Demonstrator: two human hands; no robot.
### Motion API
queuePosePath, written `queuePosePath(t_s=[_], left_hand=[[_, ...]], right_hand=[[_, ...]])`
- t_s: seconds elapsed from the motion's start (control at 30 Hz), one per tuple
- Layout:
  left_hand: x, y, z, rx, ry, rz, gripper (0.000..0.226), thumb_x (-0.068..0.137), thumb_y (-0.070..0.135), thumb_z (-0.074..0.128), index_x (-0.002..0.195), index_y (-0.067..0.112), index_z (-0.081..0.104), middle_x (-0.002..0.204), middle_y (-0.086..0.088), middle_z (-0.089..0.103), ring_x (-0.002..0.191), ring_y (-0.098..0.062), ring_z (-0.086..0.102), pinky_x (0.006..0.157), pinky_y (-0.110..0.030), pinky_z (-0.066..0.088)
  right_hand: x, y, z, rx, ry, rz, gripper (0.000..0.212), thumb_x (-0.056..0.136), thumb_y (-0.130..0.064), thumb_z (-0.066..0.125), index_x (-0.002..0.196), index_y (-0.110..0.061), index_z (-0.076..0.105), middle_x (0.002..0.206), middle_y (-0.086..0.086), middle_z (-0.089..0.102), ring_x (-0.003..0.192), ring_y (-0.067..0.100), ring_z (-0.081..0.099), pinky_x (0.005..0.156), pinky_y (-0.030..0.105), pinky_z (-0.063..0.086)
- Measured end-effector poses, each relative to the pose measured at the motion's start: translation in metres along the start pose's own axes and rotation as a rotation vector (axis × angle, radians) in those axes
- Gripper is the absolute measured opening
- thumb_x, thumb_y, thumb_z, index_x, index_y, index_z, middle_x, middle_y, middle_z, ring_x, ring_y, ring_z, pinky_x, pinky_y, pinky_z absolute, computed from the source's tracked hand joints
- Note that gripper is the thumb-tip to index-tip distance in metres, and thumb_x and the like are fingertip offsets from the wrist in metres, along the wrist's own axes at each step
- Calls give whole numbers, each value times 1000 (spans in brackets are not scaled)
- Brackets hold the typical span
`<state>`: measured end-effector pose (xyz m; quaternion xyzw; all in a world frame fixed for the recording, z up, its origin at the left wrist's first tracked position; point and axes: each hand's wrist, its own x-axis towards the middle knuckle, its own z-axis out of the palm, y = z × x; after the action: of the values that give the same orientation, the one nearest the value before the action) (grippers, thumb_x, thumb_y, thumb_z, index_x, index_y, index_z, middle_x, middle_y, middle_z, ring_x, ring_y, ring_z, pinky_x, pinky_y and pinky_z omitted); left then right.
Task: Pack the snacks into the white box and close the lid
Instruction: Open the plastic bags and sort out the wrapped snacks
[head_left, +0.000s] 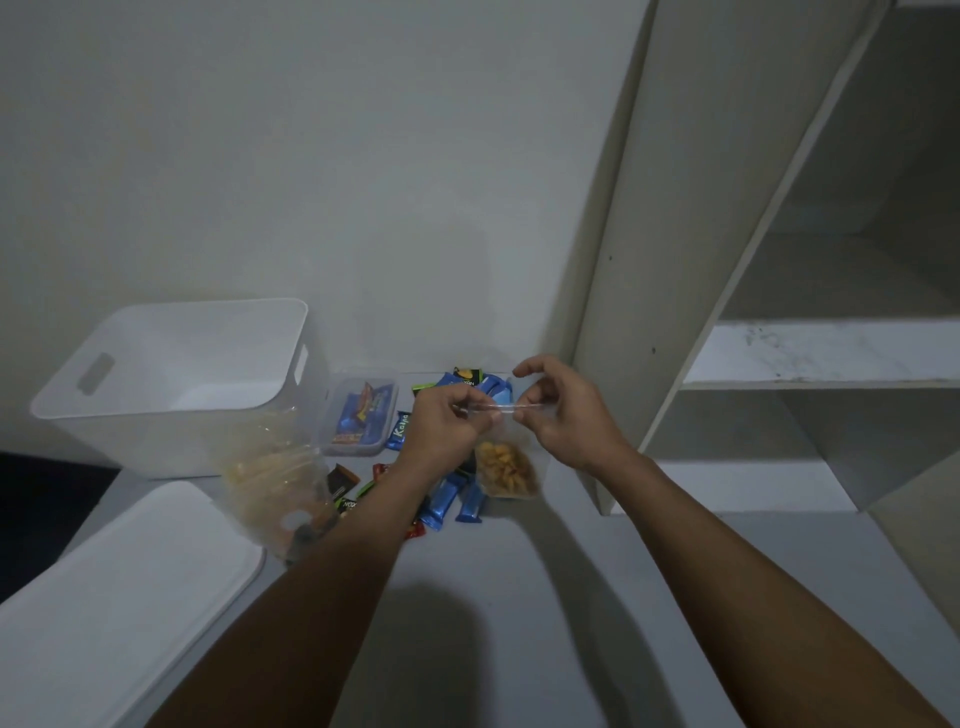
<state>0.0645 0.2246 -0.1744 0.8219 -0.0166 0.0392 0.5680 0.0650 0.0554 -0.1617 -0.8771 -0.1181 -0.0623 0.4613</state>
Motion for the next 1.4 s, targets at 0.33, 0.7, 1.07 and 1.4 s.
queuePosePath(t_s=[0.33, 0.7, 1.07, 1.4], left_hand=[[2, 4, -3, 26, 15, -4, 14, 75, 7, 77, 72, 19, 72, 74, -4, 71, 72, -23, 67, 69, -32, 57], [0, 10, -5, 60, -2, -14, 4, 76, 11, 78, 78, 13, 75, 76, -3, 72, 75, -21, 69, 76, -40, 58], [3, 9, -12, 34, 72, -78, 5, 78, 5, 75, 83, 4, 75, 79, -8, 71, 65, -8, 61, 53, -7, 47], [4, 1, -25, 31, 68, -105, 11, 78, 4, 76, 88, 1, 74, 76, -3, 68, 66, -3, 60, 53, -4, 47]], right_hand=[[2, -4, 3, 34, -12, -19, 43, 78, -10, 73, 111, -29, 53, 78, -5, 66, 81, 14, 65, 81, 45, 56], [5, -10, 3, 34, -57, -8, 50, 78, -8, 74, 116, -29, 49, 77, -5, 67, 77, 12, 66, 77, 36, 56], [10, -1, -2, 78, -4, 66, 49, 76, -3, 76, 107, -31, 50, 72, 0, 69, 72, 13, 67, 72, 32, 56], [15, 1, 1, 71, -13, 128, 54, 71, -5, 81, 110, -31, 54, 73, 4, 72, 75, 13, 70, 79, 38, 58]])
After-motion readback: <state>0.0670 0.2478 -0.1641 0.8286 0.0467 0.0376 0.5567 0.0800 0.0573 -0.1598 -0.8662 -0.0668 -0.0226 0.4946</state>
